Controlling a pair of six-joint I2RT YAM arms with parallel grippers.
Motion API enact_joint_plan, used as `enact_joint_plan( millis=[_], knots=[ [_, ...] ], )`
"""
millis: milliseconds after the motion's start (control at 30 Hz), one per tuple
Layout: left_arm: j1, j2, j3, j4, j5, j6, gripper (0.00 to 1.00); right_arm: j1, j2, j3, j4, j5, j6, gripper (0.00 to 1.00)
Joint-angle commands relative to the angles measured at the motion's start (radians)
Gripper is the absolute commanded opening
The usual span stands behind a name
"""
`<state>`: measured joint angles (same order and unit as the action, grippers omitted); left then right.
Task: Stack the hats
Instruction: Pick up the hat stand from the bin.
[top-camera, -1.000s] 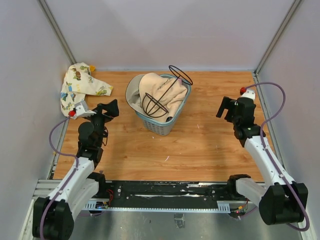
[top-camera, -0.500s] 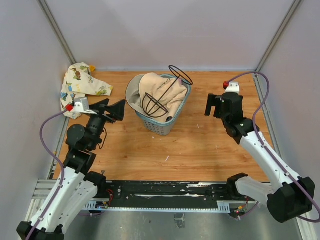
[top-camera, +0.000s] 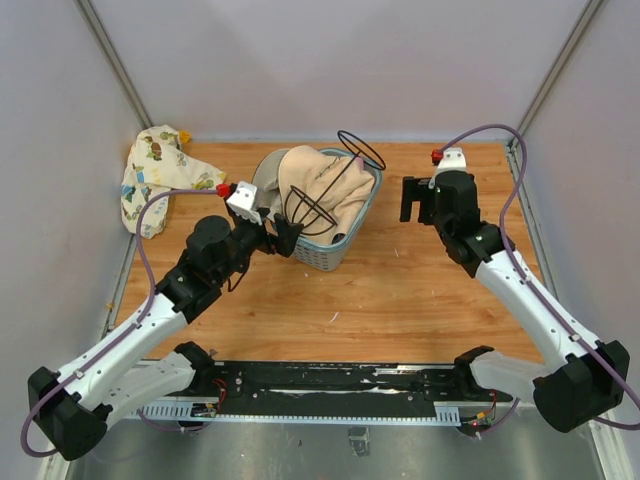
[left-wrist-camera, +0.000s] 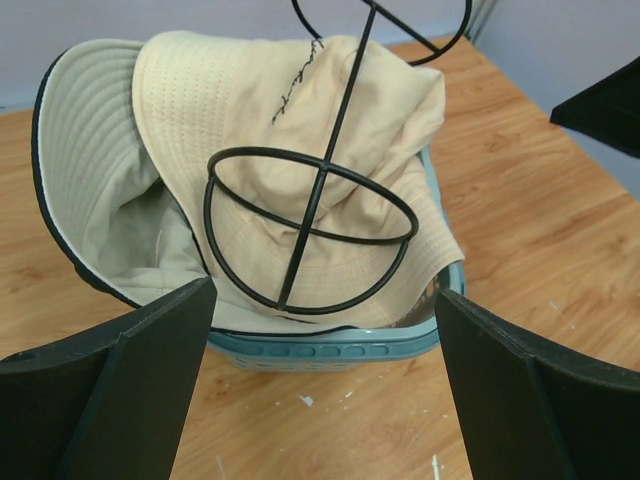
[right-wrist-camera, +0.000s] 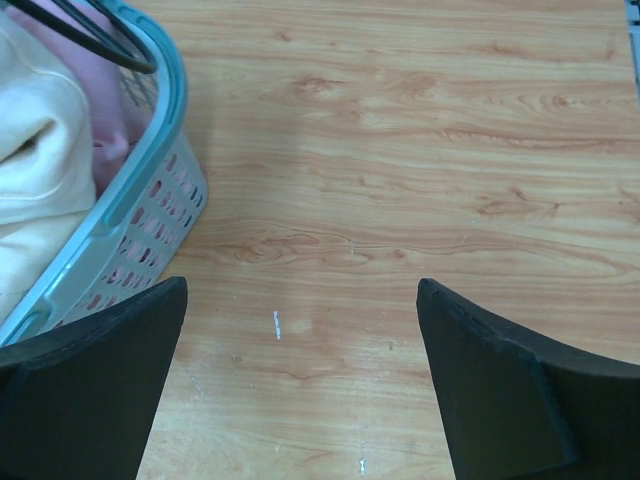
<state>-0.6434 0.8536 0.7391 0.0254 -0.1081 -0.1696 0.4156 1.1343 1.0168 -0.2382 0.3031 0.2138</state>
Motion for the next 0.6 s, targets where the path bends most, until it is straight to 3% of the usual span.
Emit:
enact_joint_plan(
  millis=[0, 567],
  knots=[
    [-0.014, 0.026, 0.032, -0.028, -0.020, 0.051, 0.94, 0.047, 0.008, 0.065, 0.014, -0.018, -0.034, 0.99],
    [-0.083, 0.254, 0.129, -0.025, -0.113, 0.101, 0.74, 0.150, 0.060, 0.140, 0.015, -0.008, -0.028, 0.96]
  ],
)
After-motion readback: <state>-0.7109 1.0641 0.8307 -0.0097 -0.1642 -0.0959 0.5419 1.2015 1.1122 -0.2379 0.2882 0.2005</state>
